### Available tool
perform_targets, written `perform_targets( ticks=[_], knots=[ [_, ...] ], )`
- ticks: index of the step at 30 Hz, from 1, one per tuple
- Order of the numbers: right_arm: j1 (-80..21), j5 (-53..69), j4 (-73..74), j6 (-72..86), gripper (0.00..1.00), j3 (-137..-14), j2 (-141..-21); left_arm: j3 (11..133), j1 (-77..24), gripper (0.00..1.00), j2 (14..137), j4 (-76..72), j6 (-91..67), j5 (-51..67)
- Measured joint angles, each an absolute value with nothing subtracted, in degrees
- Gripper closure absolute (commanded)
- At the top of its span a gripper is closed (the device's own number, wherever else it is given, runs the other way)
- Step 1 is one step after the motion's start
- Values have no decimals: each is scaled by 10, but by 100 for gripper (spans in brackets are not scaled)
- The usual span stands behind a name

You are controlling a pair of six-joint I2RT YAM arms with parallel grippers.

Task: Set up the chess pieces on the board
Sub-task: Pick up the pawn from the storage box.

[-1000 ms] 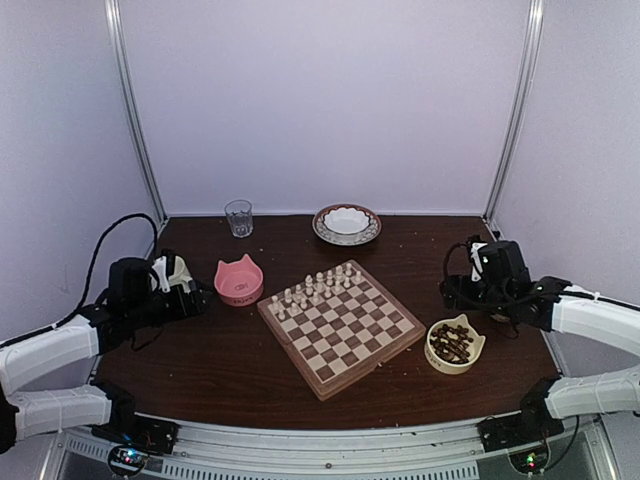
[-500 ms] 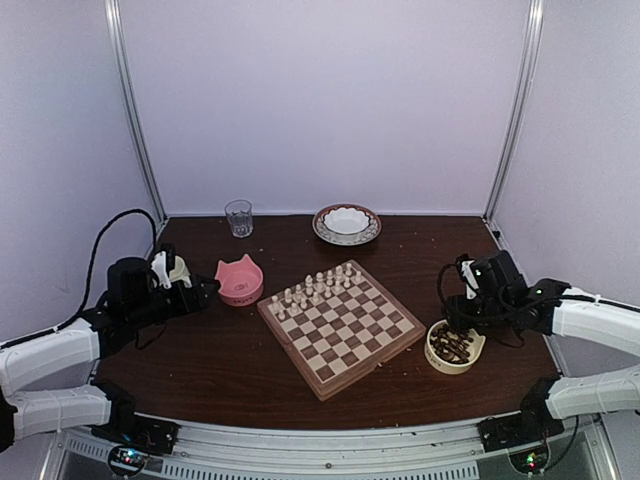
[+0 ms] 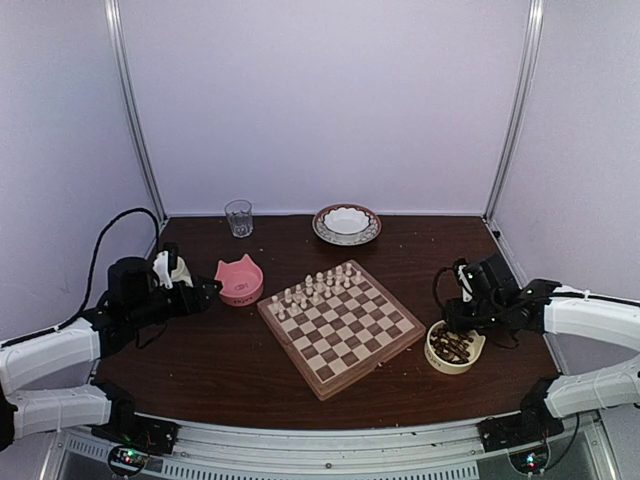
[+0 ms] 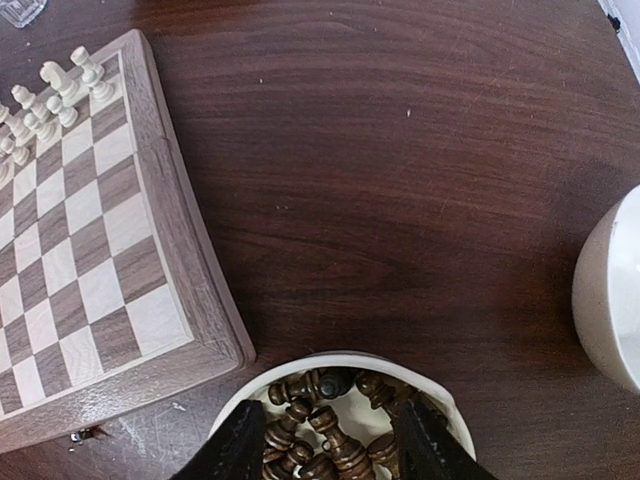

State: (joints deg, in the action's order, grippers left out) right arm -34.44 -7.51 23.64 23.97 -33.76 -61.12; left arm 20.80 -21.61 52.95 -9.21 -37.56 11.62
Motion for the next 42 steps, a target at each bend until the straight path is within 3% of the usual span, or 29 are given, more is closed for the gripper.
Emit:
perform_targets(
  ticks=[23, 27, 42],
  knots=[
    [-350, -77, 239, 261, 63, -350, -710, 208, -216, 3, 521, -108, -374, 164],
    [-353, -81, 238, 264, 70, -354, -714, 208, -216, 2, 521, -110, -374, 168],
    [-354, -107, 249, 285, 74, -384, -781, 208, -216, 2, 519, -120, -374, 174]
  ],
)
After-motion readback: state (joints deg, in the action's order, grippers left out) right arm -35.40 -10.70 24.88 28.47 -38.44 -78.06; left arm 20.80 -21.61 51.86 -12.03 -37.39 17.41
